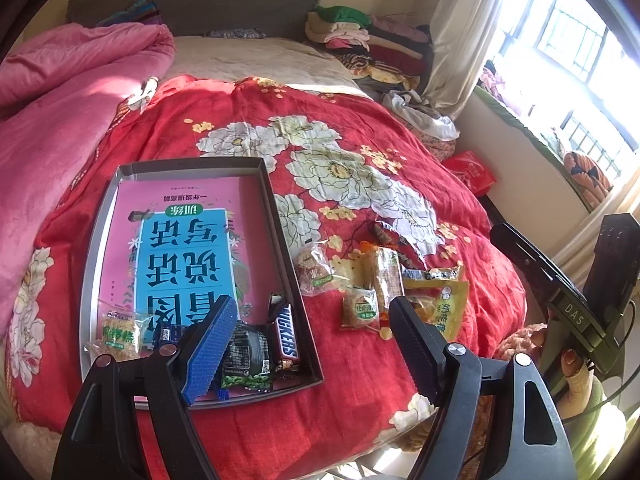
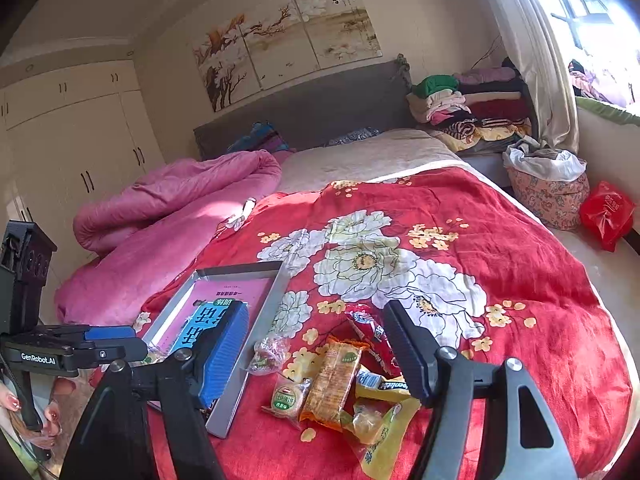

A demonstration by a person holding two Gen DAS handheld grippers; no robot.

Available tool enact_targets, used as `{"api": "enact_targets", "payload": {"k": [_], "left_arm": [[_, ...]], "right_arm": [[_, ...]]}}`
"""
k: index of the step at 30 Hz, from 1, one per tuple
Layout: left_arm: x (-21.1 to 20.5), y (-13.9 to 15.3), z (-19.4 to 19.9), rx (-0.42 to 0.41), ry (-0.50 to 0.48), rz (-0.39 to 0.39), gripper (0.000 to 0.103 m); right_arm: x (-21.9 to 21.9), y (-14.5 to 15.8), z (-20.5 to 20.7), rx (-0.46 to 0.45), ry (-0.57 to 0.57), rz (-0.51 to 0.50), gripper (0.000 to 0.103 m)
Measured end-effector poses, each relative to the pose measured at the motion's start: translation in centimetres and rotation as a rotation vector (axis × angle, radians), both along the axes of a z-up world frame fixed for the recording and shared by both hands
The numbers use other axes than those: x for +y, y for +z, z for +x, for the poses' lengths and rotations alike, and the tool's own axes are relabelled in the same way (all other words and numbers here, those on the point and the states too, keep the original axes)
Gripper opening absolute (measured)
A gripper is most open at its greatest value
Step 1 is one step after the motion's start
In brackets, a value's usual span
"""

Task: Organize snacks
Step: 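Withdraw both grippers from the tray back toward the snack pile, then move the left gripper to the round biscuit pack while the right gripper reaches a clear bag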

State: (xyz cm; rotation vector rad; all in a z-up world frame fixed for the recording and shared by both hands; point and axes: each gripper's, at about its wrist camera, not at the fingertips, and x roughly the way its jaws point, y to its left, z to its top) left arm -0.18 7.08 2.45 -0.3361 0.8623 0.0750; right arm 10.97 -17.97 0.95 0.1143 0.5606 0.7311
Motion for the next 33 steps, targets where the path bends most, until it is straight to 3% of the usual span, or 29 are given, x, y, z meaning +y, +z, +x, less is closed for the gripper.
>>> {"api": "enact_targets", "payload": {"k": [14, 33], "left_arm": [[-2.4, -0.8, 0.7, 0.019, -0.070, -0.005, 0.079], [-5.5, -3.0, 2.7, 0.079, -0.153, -0.007, 0.079]], "right_arm": [[-1.9, -1.0, -0.2, 0.057, -0.053, -0.003, 0.070], [-3.9, -3.8, 0.0, 0.213, -0.125, -0.029, 0.070]]}}
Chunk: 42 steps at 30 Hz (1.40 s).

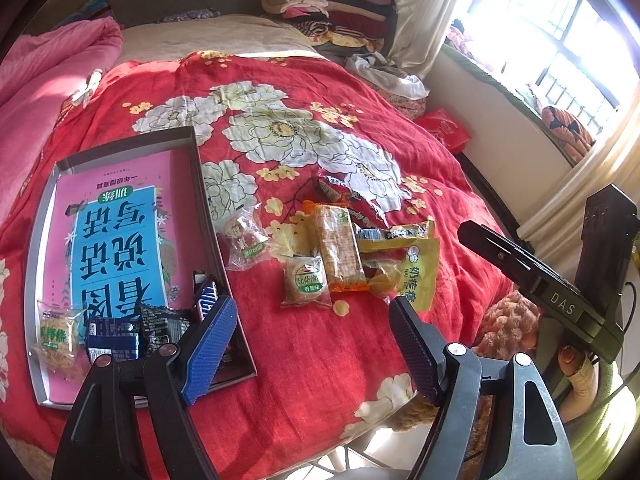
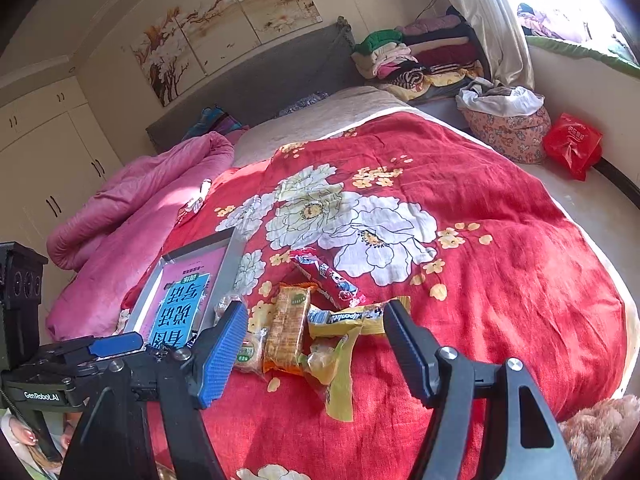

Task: Organize snacks
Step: 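Move the left gripper to the round biscuit pack while the right gripper reaches a clear bag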

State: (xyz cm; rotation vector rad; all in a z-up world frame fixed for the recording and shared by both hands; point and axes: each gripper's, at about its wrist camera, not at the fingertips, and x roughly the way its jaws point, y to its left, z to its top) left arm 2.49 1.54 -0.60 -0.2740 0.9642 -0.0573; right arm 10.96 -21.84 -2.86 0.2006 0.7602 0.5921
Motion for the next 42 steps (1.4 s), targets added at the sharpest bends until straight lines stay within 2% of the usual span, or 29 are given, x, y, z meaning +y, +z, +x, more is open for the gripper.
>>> {"api": "enact_targets", "payload": {"k": [6, 25, 34, 38, 42], "left_arm": [[-0.4, -0.9, 0.6, 0.023, -0.009, 0.004, 0.079], [-1.0, -3.7, 3.1, 0.090, -0.020, 0.014, 0.079], [-1.5, -5.9, 5.8, 0.149, -0.013, 0.091, 0.079], [-1.9, -6.9, 6.6, 0.166, -0.027, 0.085, 0.079], [-2.0, -7.3, 6.8, 0.167, -0.027, 0.112, 0.079]], "right_arm": [[0.0, -1.3, 0.5, 0.060, -0.010, -0.031, 0.070], [1.4, -3.8, 1.2, 0.158, 0.031, -0.088, 0.070], [2.5, -5.3, 1.6, 0.197, 0.067, -0.129, 0.070], [3.0, -5.8, 1.7, 0.202, 0.085, -0.149, 0.070], [3.6, -6.4, 1.9, 0.217, 0.097, -0.164, 0.070]]}}
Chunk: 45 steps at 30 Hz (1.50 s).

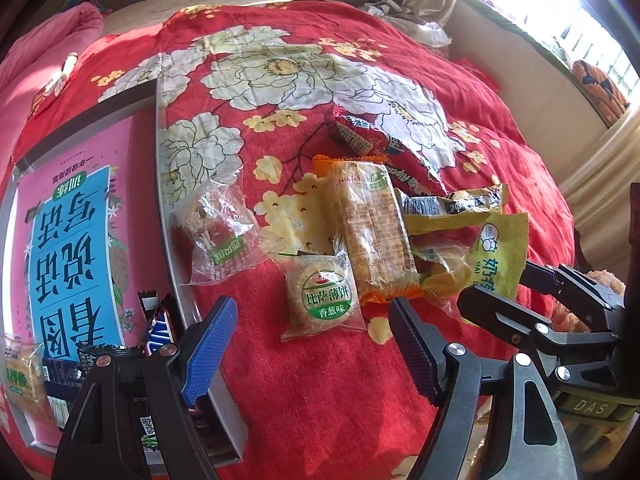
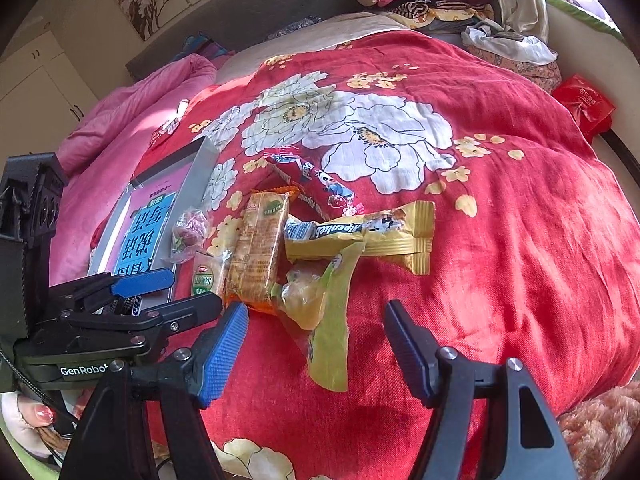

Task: Organize snacks
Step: 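Move the left gripper to the round biscuit pack while the right gripper reaches a clear bag, then close the left gripper on the biscuit pack while the right gripper grasps the clear bag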

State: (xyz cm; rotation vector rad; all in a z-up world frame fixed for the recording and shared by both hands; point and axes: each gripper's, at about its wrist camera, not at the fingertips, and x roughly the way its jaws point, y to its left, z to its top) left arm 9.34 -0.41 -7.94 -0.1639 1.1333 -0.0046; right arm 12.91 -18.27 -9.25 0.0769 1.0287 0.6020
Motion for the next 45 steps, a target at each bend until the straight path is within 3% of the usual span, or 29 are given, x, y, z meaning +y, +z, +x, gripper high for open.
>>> {"api": "enact_targets", "payload": {"k": [4, 8, 10, 20, 23, 29, 35, 45], "left_arm": [[0.4, 0.0, 0.0, -0.011, 0.003, -0.033, 0.077], [0.8, -0.1, 0.0, -0.009, 0.005, -0.037, 0.068], [1.0, -0.3, 0.0, -0.004, 0.007, -0.048, 0.064], [0.7, -0.6, 0.5, 0.009, 0.007, -0.020, 0.063], [0.6, -0.9, 0.9, 0.028, 0.010, -0.034, 0.056], [0.1, -1.2, 1.4, 0.038, 0.013, -0.056, 0.043], [0.7, -1.0, 1.1, 0.011, 0.002, -0.121, 0.041], [1.0, -0.4, -0.1, 0.003, 0.007, -0.138, 0.039]], "right_arm": [[0.6, -0.7, 0.5, 0.019, 0.011, -0.010, 0.070], [1.6, -1.3, 0.9, 0.014, 0.041, -0.043, 0.069], [2.2, -1.5, 1.0, 0.008, 0.061, -0.054, 0.065], [3.2, -2.0, 1.4, 0.004, 0.109, -0.069, 0.040], [3.1, -2.0, 1.4, 0.009, 0.120, -0.063, 0.035], [3.1, -1.8, 1.2, 0.008, 0.133, -0.044, 0.035], [2.3, -1.7, 1.4, 0.031, 0.119, 0.003, 0.035], [1.0, -0.7, 1.1, 0.047, 0.108, 0.093, 0.035]]}}
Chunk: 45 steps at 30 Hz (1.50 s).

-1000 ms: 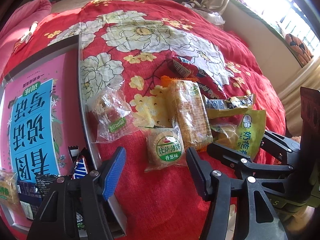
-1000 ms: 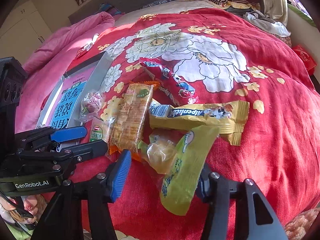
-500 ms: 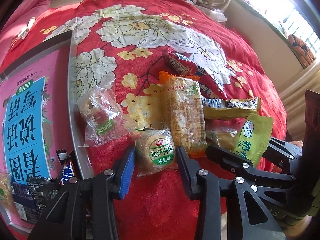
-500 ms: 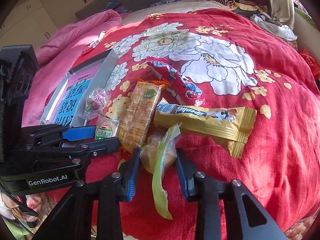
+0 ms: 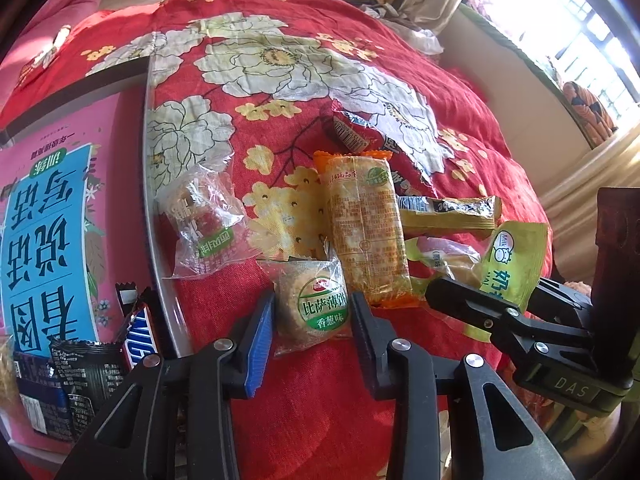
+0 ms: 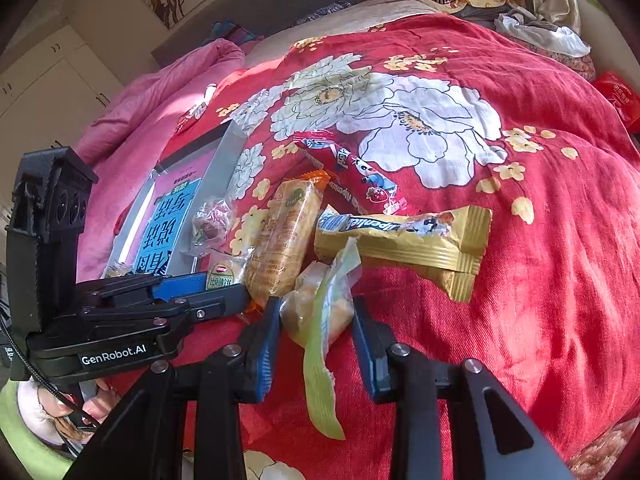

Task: Organize snacks
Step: 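Close the left gripper on the biscuit pack while the right gripper grasps the clear bag, then carry the biscuit pack and clear bag over the grey tray with both grippers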

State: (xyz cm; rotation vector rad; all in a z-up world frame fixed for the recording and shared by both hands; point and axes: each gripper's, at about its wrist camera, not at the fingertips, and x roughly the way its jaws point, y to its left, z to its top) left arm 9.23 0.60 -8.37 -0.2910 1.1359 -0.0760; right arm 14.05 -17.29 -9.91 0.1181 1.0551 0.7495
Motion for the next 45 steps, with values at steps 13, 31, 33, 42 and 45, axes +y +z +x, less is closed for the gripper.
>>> {"api": "enact_targets", "payload": {"k": [13, 31, 33, 42, 45], "left_arm": [[1.2, 2.5, -2.0, -0.051, 0.033, -0.015, 0.039], [5.1, 5.9, -4.8, -0.148, 0.136, 0.026, 0.039], [5.5, 6.2, -5.2, -0.160, 0.145, 0.032, 0.039], [8.6, 8.3, -7.6, -0.213, 0.213, 0.034, 0.039], [10.1, 9.0, -8.6, -0.229, 0.251, 0.033, 0.039]], "right_arm": [[-0.4, 2.0, -1.0, -0.059, 0.023, 0.079, 0.035], [2.0, 5.5, -3.7, -0.204, 0.124, 0.141, 0.035], [2.4, 5.7, -4.1, -0.215, 0.132, 0.141, 0.035], [4.5, 7.0, -5.8, -0.260, 0.190, 0.142, 0.035], [5.2, 7.4, -6.2, -0.268, 0.203, 0.142, 0.035]]}}
